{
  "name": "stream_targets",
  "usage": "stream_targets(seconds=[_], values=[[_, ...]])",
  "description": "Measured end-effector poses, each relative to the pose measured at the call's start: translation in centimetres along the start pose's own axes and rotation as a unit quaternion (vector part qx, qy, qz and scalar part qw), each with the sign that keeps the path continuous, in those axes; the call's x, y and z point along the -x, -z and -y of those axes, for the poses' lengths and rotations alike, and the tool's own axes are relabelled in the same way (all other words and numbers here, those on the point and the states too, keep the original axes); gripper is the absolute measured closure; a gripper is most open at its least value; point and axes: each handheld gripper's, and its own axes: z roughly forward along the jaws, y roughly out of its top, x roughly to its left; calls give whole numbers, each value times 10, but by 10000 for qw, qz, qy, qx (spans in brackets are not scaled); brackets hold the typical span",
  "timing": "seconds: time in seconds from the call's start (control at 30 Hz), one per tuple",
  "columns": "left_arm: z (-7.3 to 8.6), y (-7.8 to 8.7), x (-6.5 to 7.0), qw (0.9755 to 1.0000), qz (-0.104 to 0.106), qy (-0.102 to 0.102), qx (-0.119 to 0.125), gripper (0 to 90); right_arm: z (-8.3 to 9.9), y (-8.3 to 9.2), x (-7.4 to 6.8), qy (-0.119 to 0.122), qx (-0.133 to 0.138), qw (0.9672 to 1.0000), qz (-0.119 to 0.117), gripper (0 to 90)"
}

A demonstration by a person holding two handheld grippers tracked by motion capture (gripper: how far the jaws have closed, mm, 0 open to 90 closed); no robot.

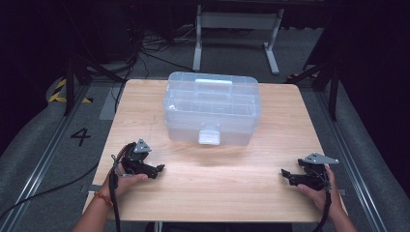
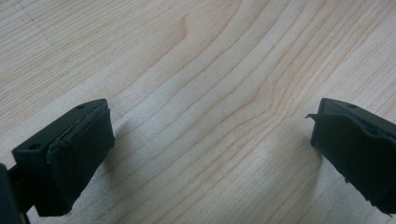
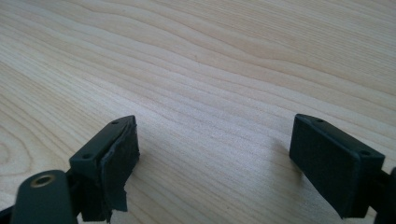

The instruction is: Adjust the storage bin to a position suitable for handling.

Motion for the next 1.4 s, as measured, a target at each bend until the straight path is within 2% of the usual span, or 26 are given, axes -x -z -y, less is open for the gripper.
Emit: stream_targets(seconds=[0.13, 0.6, 0.73, 0.8, 1.0, 1.17, 1.27, 1.4], values=[[0, -1, 1, 10000, -4, 65, 3, 0, 0, 0, 0, 2, 0, 10000, -1, 162], [0, 0, 2, 10000, -41, 50, 6, 4, -2, 0, 0, 6, -56, 10000, 4, 163], [0, 0, 2, 10000, -34, 72, 0, 4, -3, 0, 1, 91, -62, 9999, 14, 203], [0, 0, 2, 10000, -35, 76, -5, 4, -4, 0, 1, 63, -14, 9999, 97, 244], [0, 0, 2, 10000, -31, 74, -8, 4, -16, 6, -6, 96, 221, 9997, -57, 294], [0, 0, 2, 10000, -42, 49, -13, 5, -26, 7, -11, 144, 333, 9993, -111, 306], [1, 1, 3, 10000, -40, 81, -13, 5, -32, 8, -17, 259, 382, 9988, -145, 321], [1, 1, 3, 10000, -40, 81, -15, 5, -39, 13, -17, 184, 506, 9983, -217, 306]])
